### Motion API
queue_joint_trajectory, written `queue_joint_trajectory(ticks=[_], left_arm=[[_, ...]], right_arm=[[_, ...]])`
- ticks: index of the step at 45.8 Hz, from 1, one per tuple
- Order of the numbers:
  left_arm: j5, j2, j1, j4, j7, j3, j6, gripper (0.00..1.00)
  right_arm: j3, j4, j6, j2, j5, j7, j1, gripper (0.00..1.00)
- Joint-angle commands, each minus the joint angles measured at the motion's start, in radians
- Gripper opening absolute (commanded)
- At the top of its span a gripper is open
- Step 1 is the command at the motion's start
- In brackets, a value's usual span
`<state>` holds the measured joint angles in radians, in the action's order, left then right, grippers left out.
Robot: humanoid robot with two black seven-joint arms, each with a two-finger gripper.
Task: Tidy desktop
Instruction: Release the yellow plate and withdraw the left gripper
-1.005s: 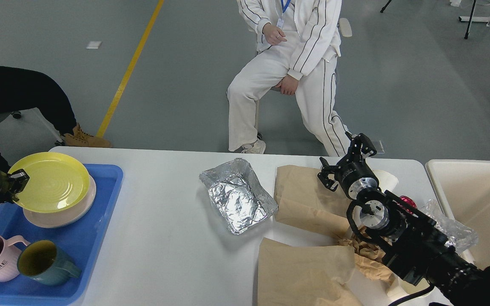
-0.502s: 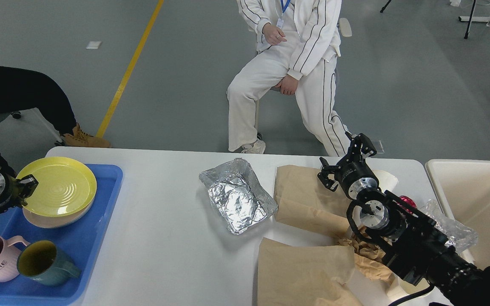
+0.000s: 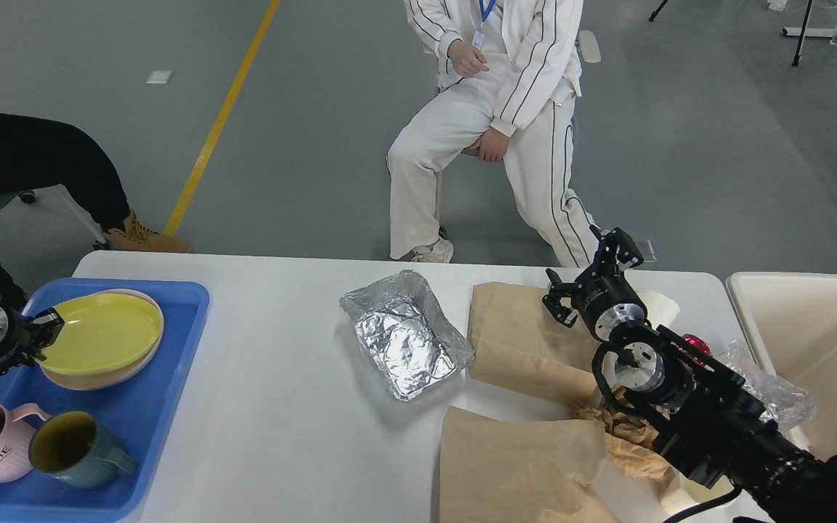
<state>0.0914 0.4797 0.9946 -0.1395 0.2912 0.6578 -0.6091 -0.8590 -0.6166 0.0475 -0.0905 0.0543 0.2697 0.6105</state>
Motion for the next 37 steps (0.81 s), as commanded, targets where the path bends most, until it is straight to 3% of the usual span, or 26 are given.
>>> queue_joint_trajectory(ticks=[1,6,12,14,19,29,33,37], left_arm=[[0.001,0.002,-0.001,0.0,-0.001,0.0,0.047,0.28],[0.001,0.002,-0.001,0.0,-0.003,0.0,0.133,0.47],[-0.001,0.0,-0.001,0.0,-0.012,0.0,0.282,0.84],[-0.001,-0.001,-0.001,0.0,-0.014,-0.001,0.334,0.92],[-0.001,-0.003,-0.001,0.0,-0.015,-0.003,0.426,0.93],[-0.001,-0.001,-0.005,0.0,-0.023,-0.006,0.505,0.94],[-0.001,-0.003,-0.007,0.0,-0.115,-0.053,0.509,0.94],[-0.001,-0.003,-0.005,0.0,-0.254,-0.099,0.515,0.95]], right_arm=[[0.0,0.0,0.0,0.0,-0.001,0.0,0.0,1.0],[0.0,0.0,0.0,0.0,0.001,0.0,0.0,1.0],[0.0,0.0,0.0,0.0,0.001,0.0,0.0,1.0],[0.0,0.0,0.0,0.0,0.001,0.0,0.0,1.0],[0.0,0.0,0.0,0.0,-0.001,-0.001,0.0,1.0],[0.0,0.0,0.0,0.0,0.001,0.0,0.0,1.0],[0.0,0.0,0.0,0.0,-0.001,0.0,0.0,1.0],[0.0,0.0,0.0,0.0,-0.001,0.0,0.0,1.0]])
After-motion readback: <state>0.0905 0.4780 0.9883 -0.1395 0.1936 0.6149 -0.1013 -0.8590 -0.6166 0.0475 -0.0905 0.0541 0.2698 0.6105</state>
